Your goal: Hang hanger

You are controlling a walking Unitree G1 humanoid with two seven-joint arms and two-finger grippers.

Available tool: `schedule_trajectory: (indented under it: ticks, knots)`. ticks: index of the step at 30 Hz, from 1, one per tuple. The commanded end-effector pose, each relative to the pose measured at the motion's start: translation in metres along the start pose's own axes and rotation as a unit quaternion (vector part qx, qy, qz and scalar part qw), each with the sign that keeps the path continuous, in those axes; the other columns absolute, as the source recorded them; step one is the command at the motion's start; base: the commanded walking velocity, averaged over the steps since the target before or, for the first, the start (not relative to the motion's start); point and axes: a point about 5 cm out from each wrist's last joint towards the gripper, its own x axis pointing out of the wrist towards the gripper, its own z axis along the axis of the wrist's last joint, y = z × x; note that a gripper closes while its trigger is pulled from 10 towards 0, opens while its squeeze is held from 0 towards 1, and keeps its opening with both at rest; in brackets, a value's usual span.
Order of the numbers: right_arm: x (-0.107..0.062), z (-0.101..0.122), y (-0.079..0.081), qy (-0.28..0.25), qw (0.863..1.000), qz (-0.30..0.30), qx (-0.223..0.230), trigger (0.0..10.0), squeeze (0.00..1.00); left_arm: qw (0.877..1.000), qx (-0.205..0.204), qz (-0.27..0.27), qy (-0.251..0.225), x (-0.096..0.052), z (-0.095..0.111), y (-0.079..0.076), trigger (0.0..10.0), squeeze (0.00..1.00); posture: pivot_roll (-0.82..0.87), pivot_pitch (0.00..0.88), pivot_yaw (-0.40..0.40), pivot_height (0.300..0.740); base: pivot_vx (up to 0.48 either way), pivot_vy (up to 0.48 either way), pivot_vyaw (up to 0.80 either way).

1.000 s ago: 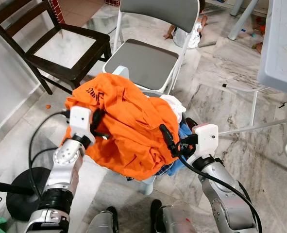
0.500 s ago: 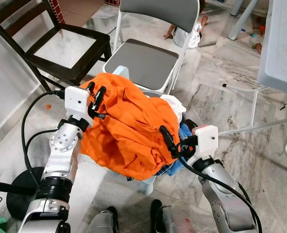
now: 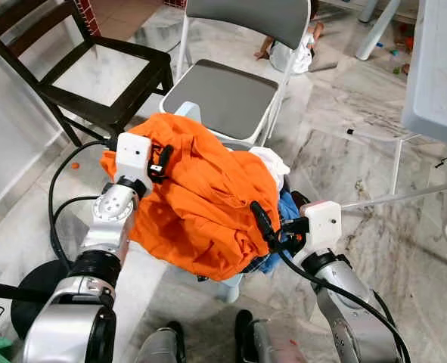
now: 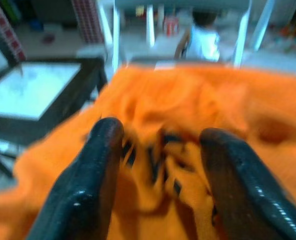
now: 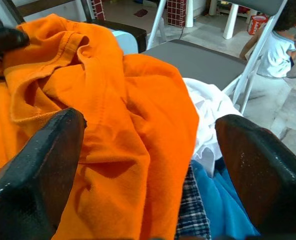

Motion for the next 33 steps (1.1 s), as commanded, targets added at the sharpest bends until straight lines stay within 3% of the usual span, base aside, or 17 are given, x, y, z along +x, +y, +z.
schedule_trajectory:
  ticks: [1, 4, 5, 14, 33]
  knots:
    - [-0.003, 0.001, 0.001, 0.000, 1.000, -0.001, -0.002, 10.0, 0.00, 0.999, 0.003, 0.005, 0.037, -0.002, -0.011, 0.004, 10.0, 0.00, -0.03, 0.293, -0.016, 0.740, 0.000, 0.000, 0.00]
    - [-0.003, 0.001, 0.002, -0.001, 1.000, -0.001, -0.003, 10.0, 0.00, 0.998, 0.004, -0.003, 0.063, -0.003, -0.018, 0.005, 10.0, 0.00, -0.03, 0.294, -0.013, 0.740, 0.000, 0.000, 0.00]
    - [-0.003, 0.001, 0.002, -0.001, 1.000, -0.001, -0.004, 10.0, 0.00, 0.997, 0.004, -0.009, 0.072, -0.004, -0.022, 0.005, 0.0, 0.00, -0.03, 0.295, -0.011, 0.740, 0.000, 0.000, 0.00]
    - [-0.003, 0.000, 0.002, 0.001, 1.000, -0.005, -0.005, 10.0, 0.00, 0.995, -0.013, -0.016, 0.102, -0.009, -0.033, 0.008, 0.0, 0.00, -0.03, 0.294, -0.007, 0.740, 0.000, 0.000, 0.00]
    - [0.002, -0.002, 0.004, 0.002, 1.000, -0.001, -0.003, 10.0, 0.00, 0.993, -0.079, -0.014, 0.085, -0.014, -0.041, -0.001, 0.0, 0.00, -0.01, 0.288, -0.010, 0.740, 0.000, 0.000, 0.00]
